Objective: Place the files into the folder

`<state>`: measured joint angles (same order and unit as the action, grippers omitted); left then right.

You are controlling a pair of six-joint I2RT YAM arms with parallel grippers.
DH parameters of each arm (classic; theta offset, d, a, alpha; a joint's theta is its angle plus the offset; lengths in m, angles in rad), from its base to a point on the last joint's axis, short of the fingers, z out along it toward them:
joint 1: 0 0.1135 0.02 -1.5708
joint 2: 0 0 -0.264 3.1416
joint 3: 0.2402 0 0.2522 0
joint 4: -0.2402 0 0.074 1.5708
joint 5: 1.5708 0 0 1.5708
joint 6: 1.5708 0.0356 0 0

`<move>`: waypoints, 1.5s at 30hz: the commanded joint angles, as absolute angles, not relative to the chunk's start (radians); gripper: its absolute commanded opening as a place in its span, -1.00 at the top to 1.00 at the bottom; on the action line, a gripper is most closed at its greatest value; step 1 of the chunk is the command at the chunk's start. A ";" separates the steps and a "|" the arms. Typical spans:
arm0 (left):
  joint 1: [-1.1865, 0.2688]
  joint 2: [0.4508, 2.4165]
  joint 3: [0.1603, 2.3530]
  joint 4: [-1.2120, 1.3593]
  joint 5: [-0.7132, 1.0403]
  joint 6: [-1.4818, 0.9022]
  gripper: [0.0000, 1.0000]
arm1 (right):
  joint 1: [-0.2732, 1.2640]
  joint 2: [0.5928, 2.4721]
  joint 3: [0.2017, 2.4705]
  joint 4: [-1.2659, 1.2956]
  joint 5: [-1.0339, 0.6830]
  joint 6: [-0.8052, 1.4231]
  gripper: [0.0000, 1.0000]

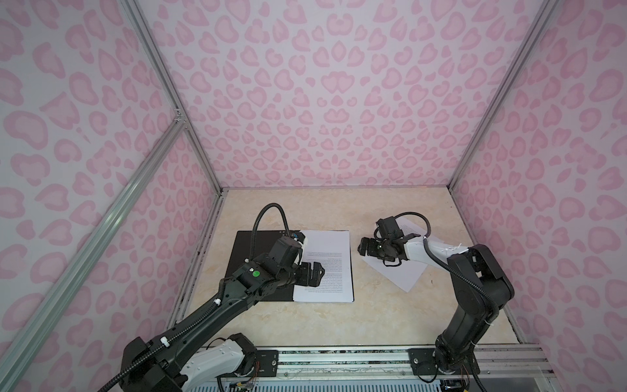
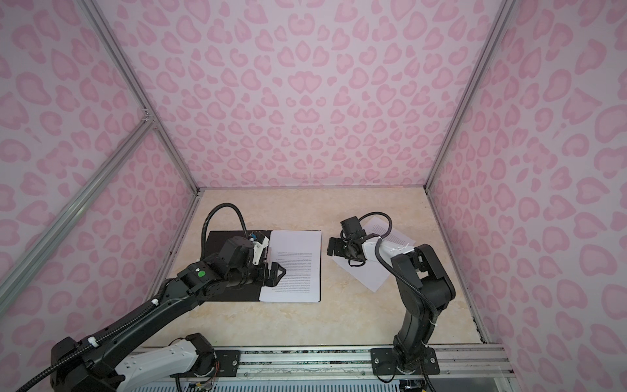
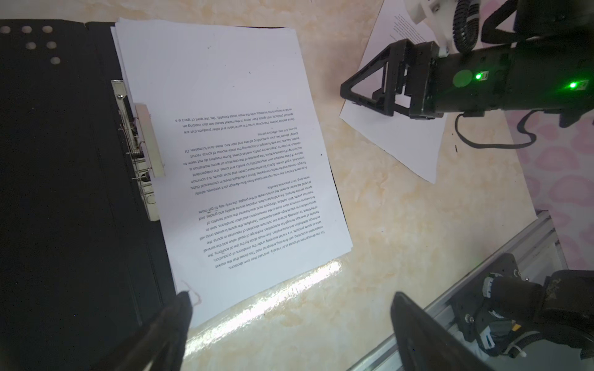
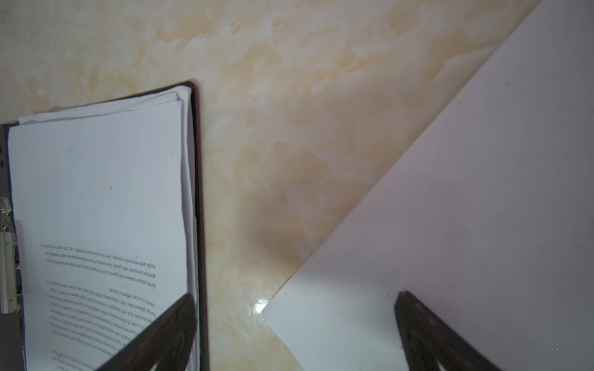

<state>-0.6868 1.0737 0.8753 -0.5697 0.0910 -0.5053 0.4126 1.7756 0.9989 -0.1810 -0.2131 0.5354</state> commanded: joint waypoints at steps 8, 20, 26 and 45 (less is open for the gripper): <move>-0.691 1.127 0.907 -0.521 0.121 -0.502 -0.95 | 0.479 1.636 0.763 -0.114 -0.309 0.577 -0.94; -0.879 1.404 1.081 -0.422 0.206 -0.514 -1.00 | 0.175 1.246 0.668 -0.259 -0.323 0.670 -0.94; -1.010 1.737 1.365 -0.407 0.231 -0.511 -0.90 | -0.106 1.341 0.725 -0.250 -0.279 0.689 -0.94; -1.068 2.307 1.800 -0.445 0.414 -0.534 -0.70 | -0.260 1.471 0.677 0.008 -0.368 0.650 -0.94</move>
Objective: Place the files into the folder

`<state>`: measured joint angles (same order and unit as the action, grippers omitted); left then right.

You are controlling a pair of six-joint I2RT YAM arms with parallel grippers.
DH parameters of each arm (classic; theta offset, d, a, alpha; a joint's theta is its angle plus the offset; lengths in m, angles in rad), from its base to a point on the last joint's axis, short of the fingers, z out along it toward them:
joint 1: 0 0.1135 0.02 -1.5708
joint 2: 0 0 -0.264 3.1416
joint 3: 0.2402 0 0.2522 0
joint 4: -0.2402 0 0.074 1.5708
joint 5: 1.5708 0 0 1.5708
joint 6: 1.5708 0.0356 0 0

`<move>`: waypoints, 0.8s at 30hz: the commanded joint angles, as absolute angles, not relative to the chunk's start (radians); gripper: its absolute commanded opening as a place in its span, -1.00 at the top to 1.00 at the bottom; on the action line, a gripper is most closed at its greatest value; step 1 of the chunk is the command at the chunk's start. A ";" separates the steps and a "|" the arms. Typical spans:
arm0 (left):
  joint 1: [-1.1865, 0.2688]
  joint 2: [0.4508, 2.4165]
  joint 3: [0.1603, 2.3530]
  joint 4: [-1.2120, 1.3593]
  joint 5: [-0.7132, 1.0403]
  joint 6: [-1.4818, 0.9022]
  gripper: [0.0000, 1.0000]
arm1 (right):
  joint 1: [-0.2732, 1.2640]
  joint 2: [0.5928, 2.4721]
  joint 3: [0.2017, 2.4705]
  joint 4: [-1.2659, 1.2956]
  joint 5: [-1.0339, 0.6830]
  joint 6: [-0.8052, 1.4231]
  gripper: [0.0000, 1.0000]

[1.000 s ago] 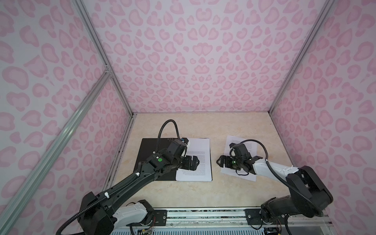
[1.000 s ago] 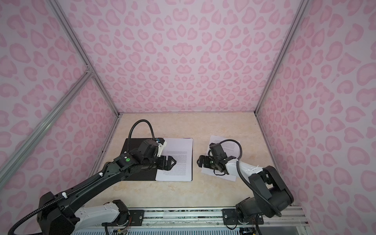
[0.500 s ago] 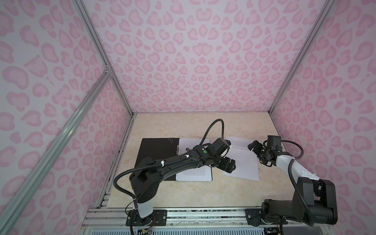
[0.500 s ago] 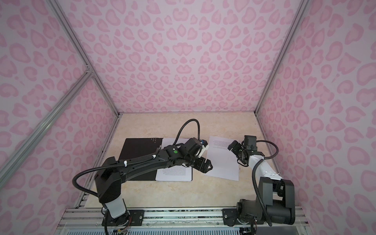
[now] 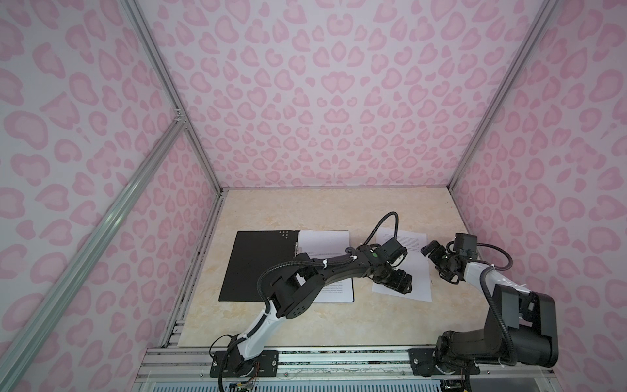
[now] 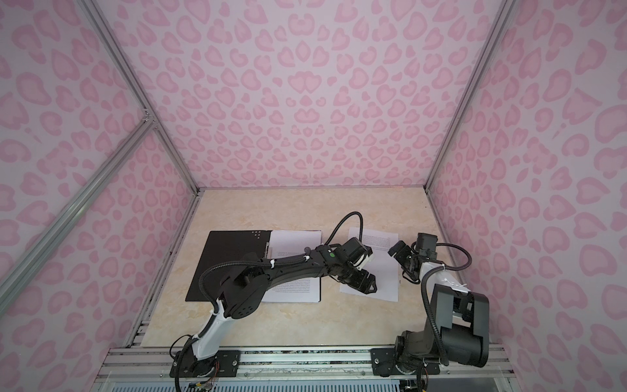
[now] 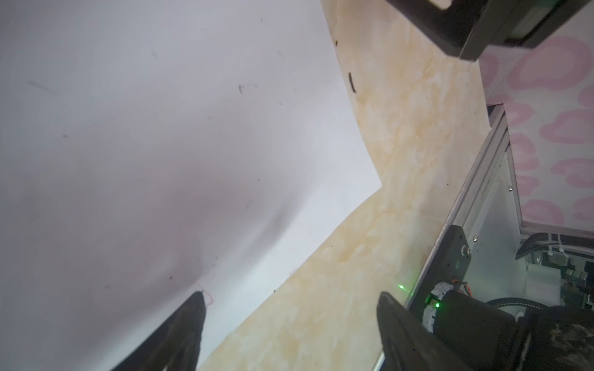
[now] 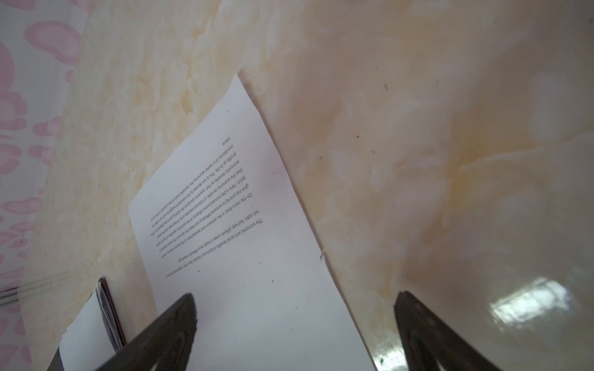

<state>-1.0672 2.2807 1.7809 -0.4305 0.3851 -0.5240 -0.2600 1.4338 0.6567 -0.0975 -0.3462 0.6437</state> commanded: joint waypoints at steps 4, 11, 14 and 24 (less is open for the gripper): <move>-1.057 2.325 1.790 -0.464 0.397 -0.563 -0.71 | -0.262 1.555 0.735 0.050 -0.377 0.656 -0.94; -1.017 2.283 1.658 -0.413 0.386 -0.624 -0.72 | -0.264 1.714 0.864 0.091 -0.401 0.639 -0.95; -1.015 2.268 1.628 -0.411 0.375 -0.623 -0.72 | -0.264 1.802 0.924 0.103 -0.454 0.626 -0.94; -0.990 2.240 1.542 -0.407 0.335 -0.639 -0.71 | -0.265 1.911 0.965 0.109 -0.594 0.621 -0.95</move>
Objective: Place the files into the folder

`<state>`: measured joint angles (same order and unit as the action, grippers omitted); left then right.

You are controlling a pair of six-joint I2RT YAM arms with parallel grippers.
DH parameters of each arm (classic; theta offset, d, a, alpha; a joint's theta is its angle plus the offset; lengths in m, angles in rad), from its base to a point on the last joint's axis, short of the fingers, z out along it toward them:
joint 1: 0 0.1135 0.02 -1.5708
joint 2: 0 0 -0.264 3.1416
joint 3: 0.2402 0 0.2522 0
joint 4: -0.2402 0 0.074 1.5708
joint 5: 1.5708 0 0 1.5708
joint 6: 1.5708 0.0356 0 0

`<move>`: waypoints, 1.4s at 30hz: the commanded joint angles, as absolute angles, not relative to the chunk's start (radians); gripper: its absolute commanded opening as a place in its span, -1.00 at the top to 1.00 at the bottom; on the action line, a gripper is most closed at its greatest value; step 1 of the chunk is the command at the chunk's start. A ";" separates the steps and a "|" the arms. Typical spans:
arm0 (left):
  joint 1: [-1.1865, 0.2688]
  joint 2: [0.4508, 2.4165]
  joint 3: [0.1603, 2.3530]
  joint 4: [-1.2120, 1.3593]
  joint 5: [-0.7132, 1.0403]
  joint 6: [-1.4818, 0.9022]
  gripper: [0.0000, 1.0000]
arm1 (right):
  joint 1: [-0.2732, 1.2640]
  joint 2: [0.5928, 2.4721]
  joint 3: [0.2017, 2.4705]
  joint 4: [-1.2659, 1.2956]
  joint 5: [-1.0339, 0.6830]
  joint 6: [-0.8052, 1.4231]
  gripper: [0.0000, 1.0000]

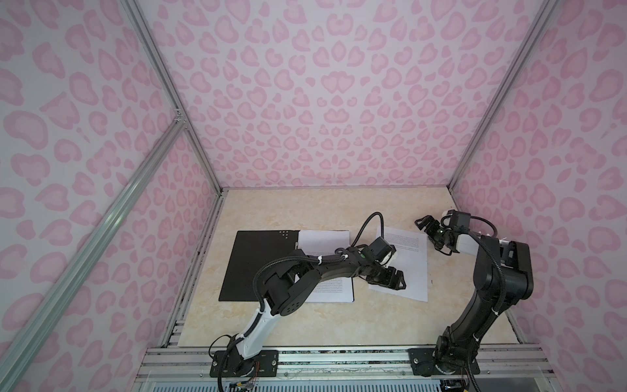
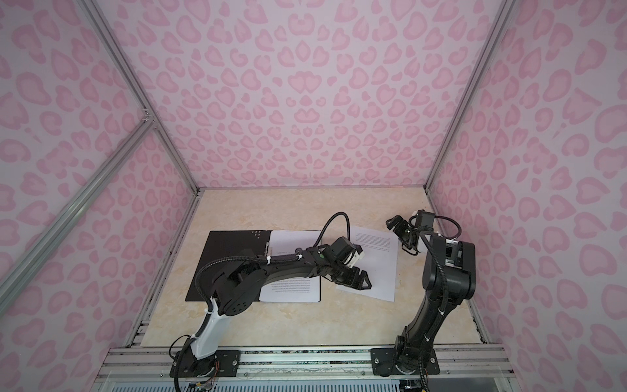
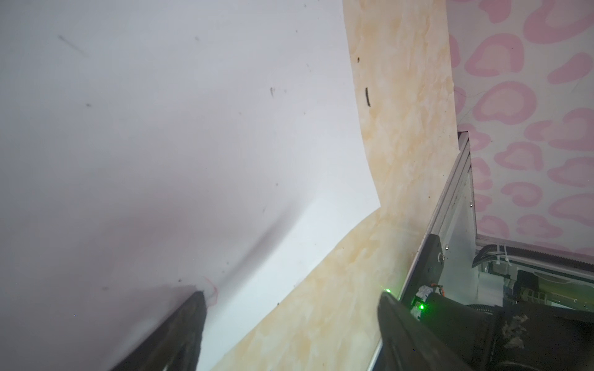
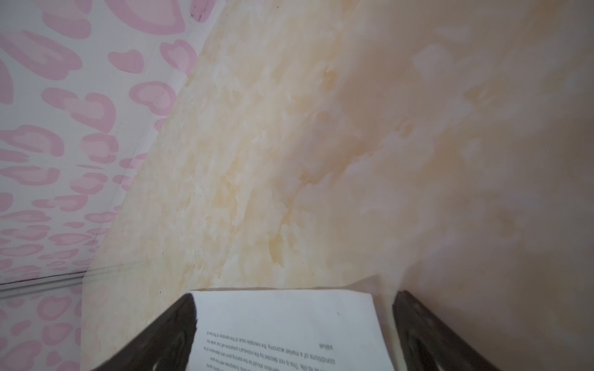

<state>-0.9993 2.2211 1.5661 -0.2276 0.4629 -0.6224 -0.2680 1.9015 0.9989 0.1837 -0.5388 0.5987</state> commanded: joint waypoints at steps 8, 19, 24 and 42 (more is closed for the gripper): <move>-0.985 2.247 1.535 -0.399 0.337 -0.646 -0.71 | -0.290 1.844 0.848 0.146 -0.676 0.647 -0.95; -0.980 2.248 1.525 -0.386 0.342 -0.652 -0.71 | -0.328 1.821 0.691 0.317 -0.837 0.768 -0.94; -0.979 2.245 1.518 -0.380 0.346 -0.655 -0.71 | -0.330 1.745 0.651 0.247 -0.811 0.730 -0.94; -0.971 2.234 1.491 -0.355 0.356 -0.664 -0.71 | -0.328 1.632 0.609 0.246 -0.844 0.711 -0.83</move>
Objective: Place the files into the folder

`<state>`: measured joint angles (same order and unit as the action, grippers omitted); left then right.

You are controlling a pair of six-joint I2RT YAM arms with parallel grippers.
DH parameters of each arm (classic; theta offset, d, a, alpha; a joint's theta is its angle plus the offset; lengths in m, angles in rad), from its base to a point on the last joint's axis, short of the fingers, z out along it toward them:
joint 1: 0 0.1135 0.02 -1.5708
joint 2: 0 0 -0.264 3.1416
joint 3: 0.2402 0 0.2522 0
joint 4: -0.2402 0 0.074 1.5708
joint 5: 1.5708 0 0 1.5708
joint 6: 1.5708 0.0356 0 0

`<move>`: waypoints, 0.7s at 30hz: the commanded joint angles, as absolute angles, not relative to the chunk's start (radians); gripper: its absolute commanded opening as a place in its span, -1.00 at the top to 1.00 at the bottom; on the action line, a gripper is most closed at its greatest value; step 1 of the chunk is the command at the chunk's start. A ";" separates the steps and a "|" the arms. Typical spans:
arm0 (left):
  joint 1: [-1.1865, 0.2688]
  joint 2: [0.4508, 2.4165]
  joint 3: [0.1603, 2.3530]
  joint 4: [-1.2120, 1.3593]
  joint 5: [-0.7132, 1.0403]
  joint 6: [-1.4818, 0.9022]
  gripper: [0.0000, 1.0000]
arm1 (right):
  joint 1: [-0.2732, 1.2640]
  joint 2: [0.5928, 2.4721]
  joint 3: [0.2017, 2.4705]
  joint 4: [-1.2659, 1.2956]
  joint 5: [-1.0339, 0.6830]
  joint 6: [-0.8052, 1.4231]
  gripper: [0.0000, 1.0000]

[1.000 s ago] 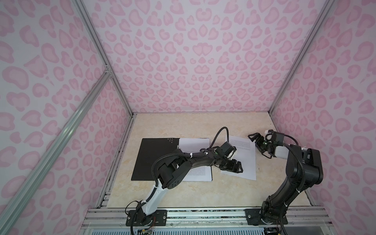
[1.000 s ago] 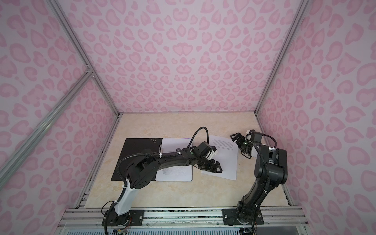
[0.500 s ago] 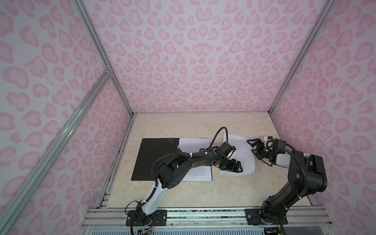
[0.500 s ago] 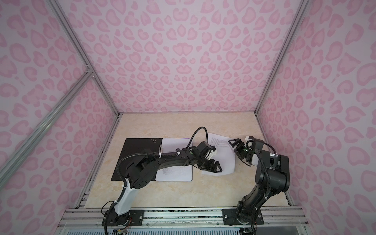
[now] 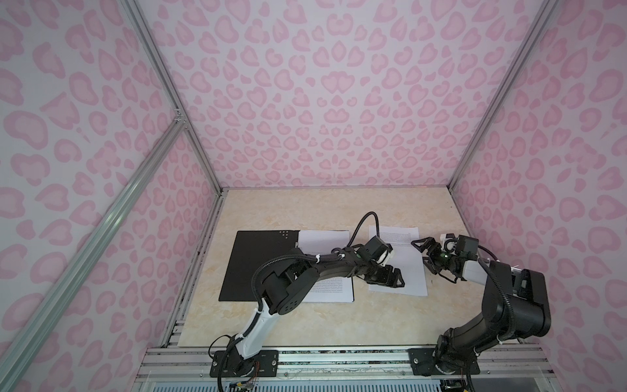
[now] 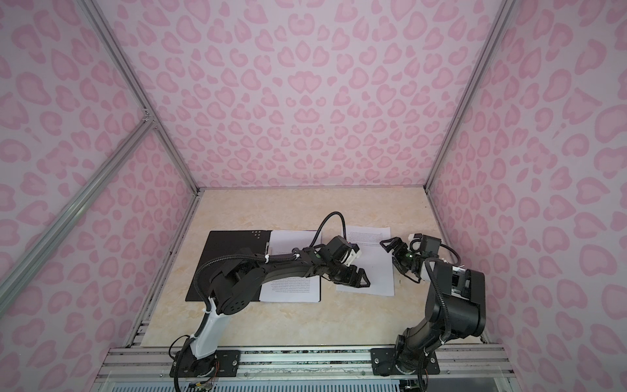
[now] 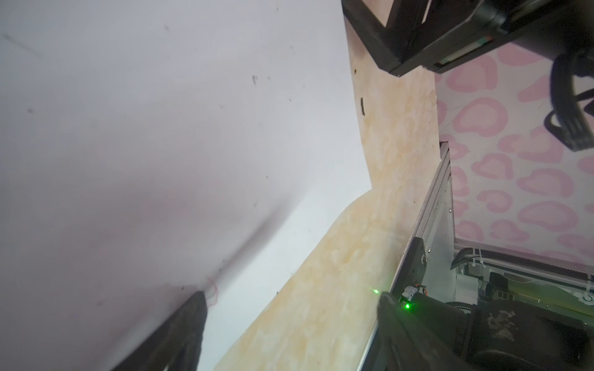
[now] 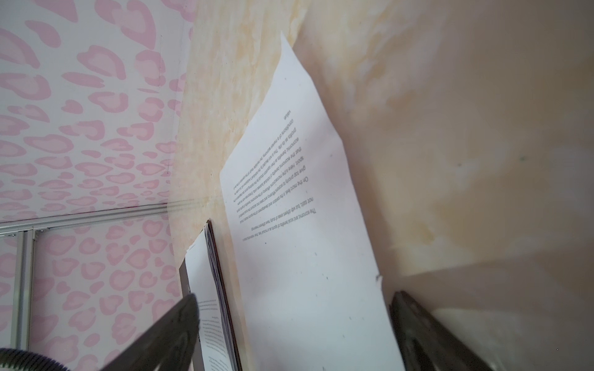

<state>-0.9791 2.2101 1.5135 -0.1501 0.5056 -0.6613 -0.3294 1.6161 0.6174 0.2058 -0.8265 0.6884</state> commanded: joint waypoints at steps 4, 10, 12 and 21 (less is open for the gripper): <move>-0.971 2.235 1.488 -0.349 0.359 -0.667 -0.70 | -0.326 1.652 0.596 0.337 -0.883 0.761 -0.63; -0.968 2.236 1.489 -0.348 0.364 -0.665 -0.70 | -0.323 1.643 0.574 0.388 -0.910 0.794 -0.47; -0.966 2.239 1.491 -0.349 0.365 -0.665 -0.70 | -0.319 1.630 0.567 0.365 -0.904 0.775 -0.42; -0.963 2.244 1.493 -0.346 0.374 -0.666 -0.70 | -0.249 1.608 0.619 0.101 -0.753 0.593 -0.25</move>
<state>-0.9710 2.2139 1.5085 -0.1352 0.5282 -0.6716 -0.2722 1.6012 0.6006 0.2150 -0.8165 0.6773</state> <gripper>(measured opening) 0.849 0.644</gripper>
